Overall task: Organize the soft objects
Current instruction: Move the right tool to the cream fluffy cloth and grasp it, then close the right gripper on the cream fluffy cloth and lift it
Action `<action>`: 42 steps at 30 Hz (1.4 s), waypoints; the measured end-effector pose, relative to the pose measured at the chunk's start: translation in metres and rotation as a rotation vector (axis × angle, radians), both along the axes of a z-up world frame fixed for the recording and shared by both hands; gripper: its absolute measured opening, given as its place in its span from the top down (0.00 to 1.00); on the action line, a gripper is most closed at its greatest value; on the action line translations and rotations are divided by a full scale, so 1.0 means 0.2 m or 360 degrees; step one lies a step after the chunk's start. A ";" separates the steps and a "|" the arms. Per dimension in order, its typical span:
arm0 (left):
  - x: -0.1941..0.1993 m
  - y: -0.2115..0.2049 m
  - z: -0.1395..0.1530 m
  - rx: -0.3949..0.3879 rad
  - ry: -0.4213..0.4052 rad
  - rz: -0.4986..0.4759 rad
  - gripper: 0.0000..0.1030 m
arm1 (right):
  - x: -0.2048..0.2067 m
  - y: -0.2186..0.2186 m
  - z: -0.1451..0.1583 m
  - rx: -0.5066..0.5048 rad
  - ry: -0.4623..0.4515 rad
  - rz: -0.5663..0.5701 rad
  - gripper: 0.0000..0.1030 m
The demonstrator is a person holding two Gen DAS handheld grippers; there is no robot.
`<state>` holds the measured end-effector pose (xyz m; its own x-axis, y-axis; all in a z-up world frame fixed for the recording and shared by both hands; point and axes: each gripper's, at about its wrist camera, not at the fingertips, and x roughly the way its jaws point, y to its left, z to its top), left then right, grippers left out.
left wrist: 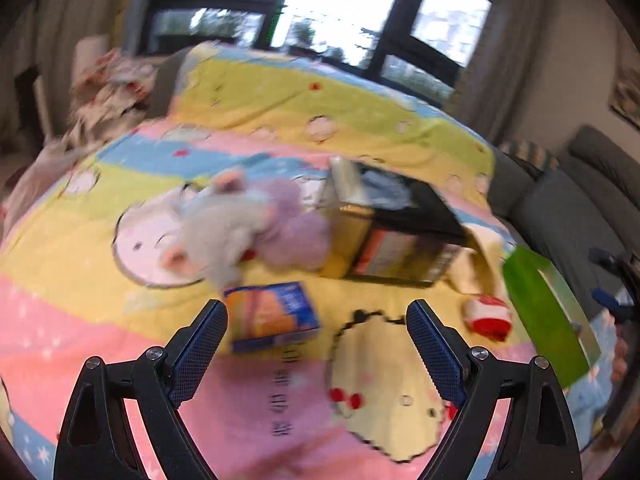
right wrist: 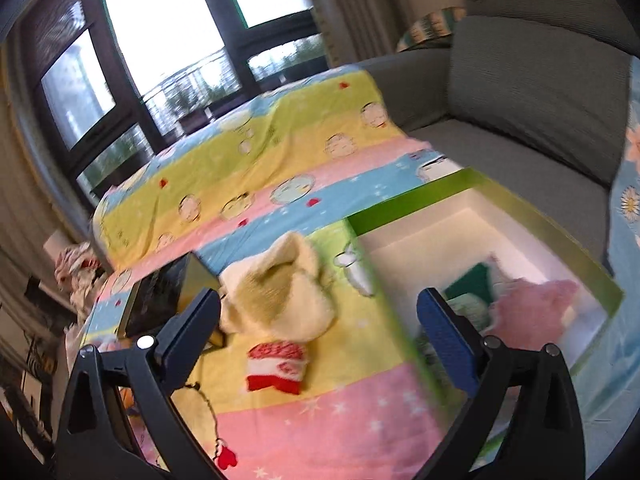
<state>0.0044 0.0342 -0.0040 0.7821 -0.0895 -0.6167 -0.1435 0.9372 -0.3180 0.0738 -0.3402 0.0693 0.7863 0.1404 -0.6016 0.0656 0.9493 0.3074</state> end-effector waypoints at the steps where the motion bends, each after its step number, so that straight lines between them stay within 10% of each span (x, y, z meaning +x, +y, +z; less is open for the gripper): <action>1: 0.01 0.03 -0.02 -0.0040 0.0034 0.0005 0.11 | 0.01 0.02 -0.01 0.0021 0.0008 0.0040 0.05; 10: -0.02 0.13 -0.06 -0.0027 0.0108 0.0102 0.11 | 0.18 0.22 -0.19 0.0159 0.0215 0.0245 0.12; 20: -0.01 0.15 -0.07 -0.0023 0.0140 0.0097 0.11 | 0.68 0.43 -0.44 -0.0169 0.0458 0.0147 0.14; 23: -0.02 0.18 -0.06 -0.0017 0.0142 0.0125 0.11 | 0.74 0.42 -0.54 -0.0209 0.0554 0.0146 0.60; 28: -0.02 0.23 -0.05 -0.0056 0.0135 0.0159 0.11 | 0.69 0.36 -0.46 -0.0168 0.0420 0.0123 0.86; 35: -0.04 0.24 -0.02 -0.0076 0.0111 0.0134 0.11 | 0.37 0.29 -0.10 0.0018 0.0120 0.0214 0.86; 42: -0.05 0.20 -0.01 -0.0089 0.0127 0.0093 0.11 | 0.01 0.60 -0.04 -0.0062 0.0196 0.0663 0.84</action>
